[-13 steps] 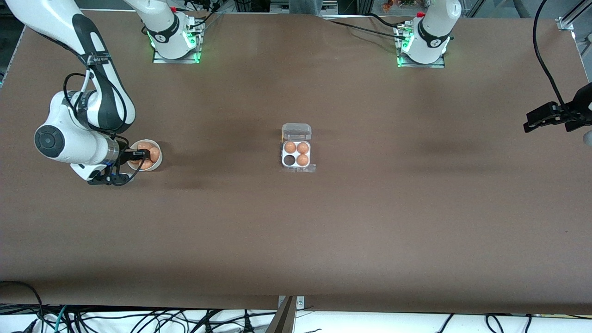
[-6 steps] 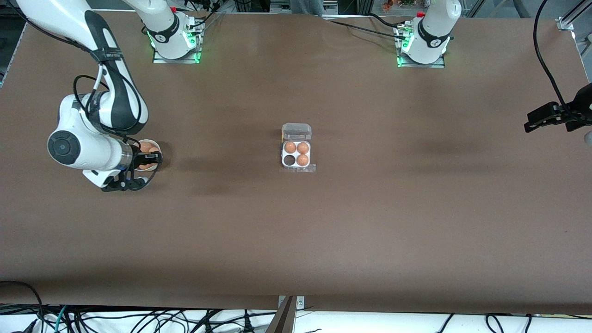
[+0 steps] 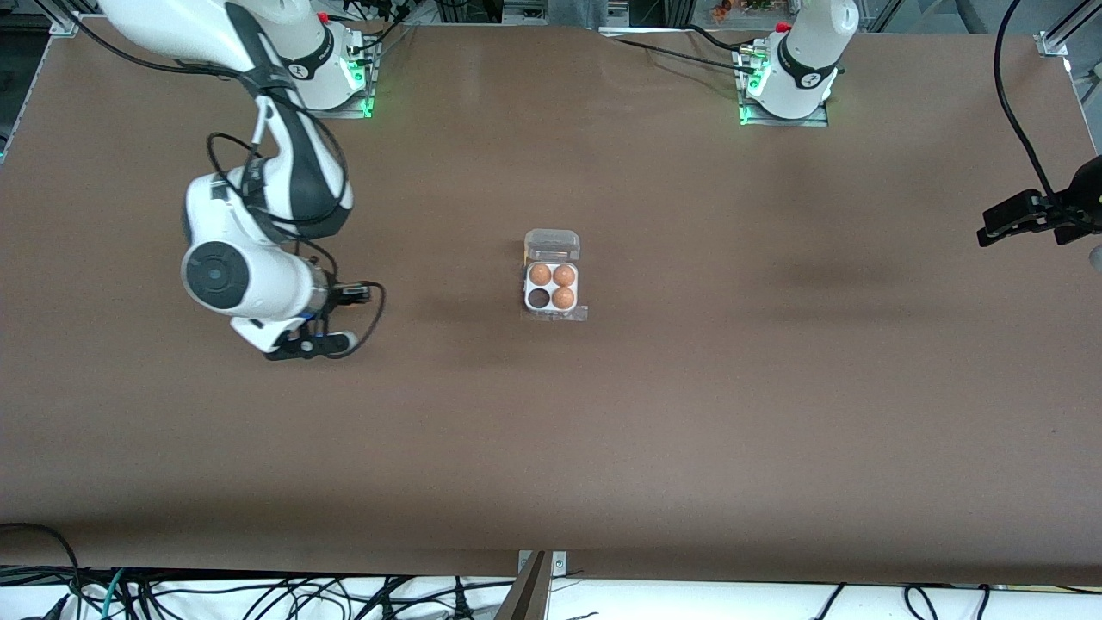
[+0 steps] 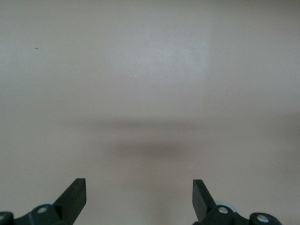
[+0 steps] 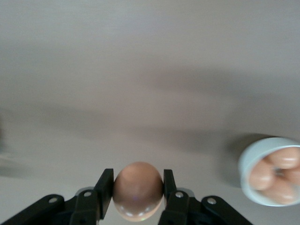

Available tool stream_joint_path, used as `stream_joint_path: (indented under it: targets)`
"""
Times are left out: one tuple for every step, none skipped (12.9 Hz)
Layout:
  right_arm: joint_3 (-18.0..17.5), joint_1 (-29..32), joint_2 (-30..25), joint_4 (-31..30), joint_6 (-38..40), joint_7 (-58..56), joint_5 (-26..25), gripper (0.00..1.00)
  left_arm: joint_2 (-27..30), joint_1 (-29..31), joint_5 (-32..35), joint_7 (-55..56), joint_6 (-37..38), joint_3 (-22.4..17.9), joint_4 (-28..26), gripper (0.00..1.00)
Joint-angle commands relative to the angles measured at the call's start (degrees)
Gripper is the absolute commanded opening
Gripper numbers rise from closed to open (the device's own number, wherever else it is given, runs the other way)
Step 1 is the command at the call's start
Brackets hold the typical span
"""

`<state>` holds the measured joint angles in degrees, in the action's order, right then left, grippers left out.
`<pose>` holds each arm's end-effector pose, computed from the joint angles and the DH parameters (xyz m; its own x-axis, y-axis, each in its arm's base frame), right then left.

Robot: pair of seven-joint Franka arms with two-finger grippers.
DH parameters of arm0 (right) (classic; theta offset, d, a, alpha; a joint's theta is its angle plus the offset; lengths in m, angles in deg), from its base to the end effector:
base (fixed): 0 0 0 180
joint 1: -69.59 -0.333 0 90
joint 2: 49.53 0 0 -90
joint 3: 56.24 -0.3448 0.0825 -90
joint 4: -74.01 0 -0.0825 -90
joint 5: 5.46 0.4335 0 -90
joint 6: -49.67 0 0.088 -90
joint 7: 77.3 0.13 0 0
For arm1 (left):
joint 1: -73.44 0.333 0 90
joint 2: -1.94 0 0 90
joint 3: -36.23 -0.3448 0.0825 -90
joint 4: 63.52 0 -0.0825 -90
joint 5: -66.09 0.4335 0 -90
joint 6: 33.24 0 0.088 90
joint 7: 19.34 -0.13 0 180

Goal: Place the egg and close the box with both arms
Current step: 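Lift the egg with the right gripper and carry it to the carton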

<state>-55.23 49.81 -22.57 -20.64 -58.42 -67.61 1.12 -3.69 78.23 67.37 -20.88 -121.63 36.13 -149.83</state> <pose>0.6568 0.2360 0.2995 0.9624 0.1132 -0.2469 0.1044 -0.9933 -0.0488 0.6292 0.0567 0.6007 0.9963 0.0589 -0.0625 0.0577 -0.9981 -0.0208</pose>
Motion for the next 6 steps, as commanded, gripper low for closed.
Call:
stream_joint_path:
  targets:
    - [0.57, -5.25, 4.75, 6.57, 1.83, 8.03, 3.87, 0.08, -0.09, 0.4, -0.31, -1.44, 1.03, 0.01, 1.14, 1.0]
    - [0.48, -7.27, 6.16, 7.98, 1.83, 11.81, 4.31, 0.08, -0.09, 0.4, -0.31, -1.44, 1.03, 0.01, 1.14, 1.0]
    - [0.48, -9.29, 7.57, 9.91, 1.74, 15.24, 4.41, 0.08, -0.09, 0.4, -0.31, -1.44, 1.03, 0.01, 1.14, 1.0]
    - [0.48, -11.4, 9.23, 12.28, 1.74, 18.67, 4.41, 0.08, -0.09, 0.4, -0.31, -1.44, 1.03, 0.01, 1.05, 1.0]
    - [0.48, -12.9, 10.82, 14.21, 1.74, 21.75, 4.49, 0.08, -0.09, 0.4, -0.31, -1.44, 1.03, 0.01, 1.05, 1.0]
    - [0.48, -14.48, 11.96, 15.54, 1.56, 24.3, 4.93, 0.08, -0.09, 0.4, -0.31, -1.44, 1.03, 0.01, 1.05, 1.0]
